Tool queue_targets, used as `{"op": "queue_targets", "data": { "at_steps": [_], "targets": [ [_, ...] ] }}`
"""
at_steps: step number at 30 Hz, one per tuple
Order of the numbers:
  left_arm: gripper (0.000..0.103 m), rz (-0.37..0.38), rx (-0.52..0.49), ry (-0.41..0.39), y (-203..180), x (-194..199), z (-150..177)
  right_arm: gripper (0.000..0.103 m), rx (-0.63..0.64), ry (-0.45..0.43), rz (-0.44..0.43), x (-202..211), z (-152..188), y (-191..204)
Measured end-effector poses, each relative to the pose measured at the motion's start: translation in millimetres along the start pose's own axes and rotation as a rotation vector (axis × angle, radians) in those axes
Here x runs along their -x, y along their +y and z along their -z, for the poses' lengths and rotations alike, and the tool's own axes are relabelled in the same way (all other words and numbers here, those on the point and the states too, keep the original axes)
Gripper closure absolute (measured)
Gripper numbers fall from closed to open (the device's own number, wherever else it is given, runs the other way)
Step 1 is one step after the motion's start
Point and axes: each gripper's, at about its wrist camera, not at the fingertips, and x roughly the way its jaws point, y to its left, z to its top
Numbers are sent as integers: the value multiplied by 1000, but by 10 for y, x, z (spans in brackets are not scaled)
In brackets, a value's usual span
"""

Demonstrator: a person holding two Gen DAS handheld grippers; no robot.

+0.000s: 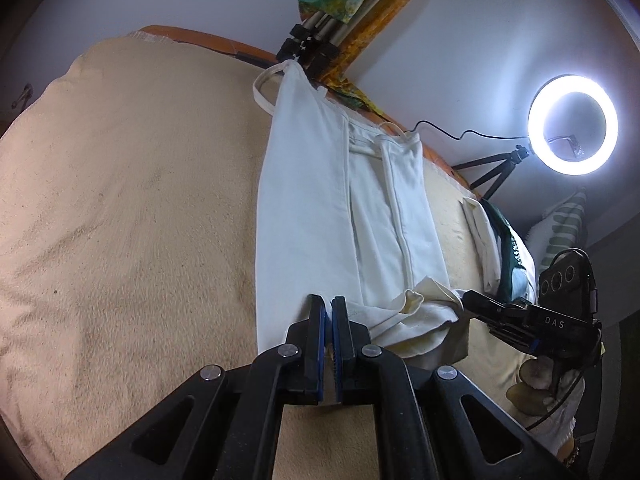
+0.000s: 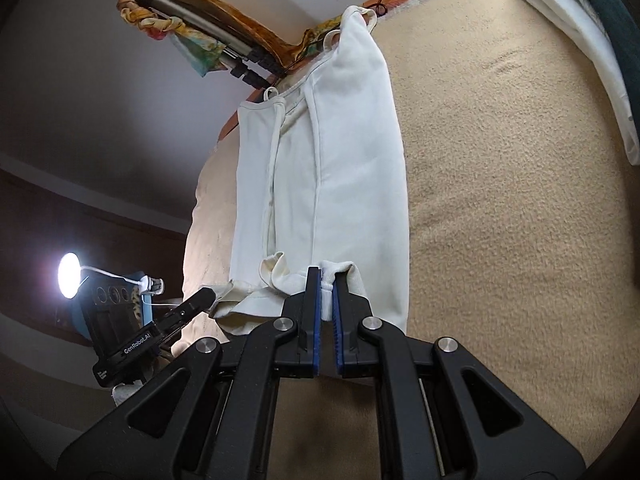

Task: Fold small clothes
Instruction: 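Grasp the hem with both grippers and fold it up toward the collar, then open both grippers and move them to the shoulder straps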

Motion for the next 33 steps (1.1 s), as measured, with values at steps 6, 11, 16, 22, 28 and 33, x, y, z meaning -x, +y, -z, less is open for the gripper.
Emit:
{"op": "queue_targets", "data": {
  "at_steps": [6, 11, 16, 22, 28, 33],
  "targets": [
    [76, -44, -1, -53, 62, 108, -31, 85, 18, 2, 40, 9, -28, 13],
    [76, -65, -59, -87, 16, 241, 16, 65, 68, -54, 74, 168, -12, 63],
    [77, -47, -109, -57, -80, 182, 102, 65, 131, -37, 65, 160, 43, 153],
    [78, -57, -196, -5, -263, -86, 204, 67, 193, 42, 69, -113, 156, 258],
    [78, -255, -296, -68, -257, -318, 140, 82, 210, 53, 192, -224, 201, 212],
    [72, -305, -301, -93, -124, -341, 33, 83, 227, 52, 236, -156, 198, 187]
  ]
}}
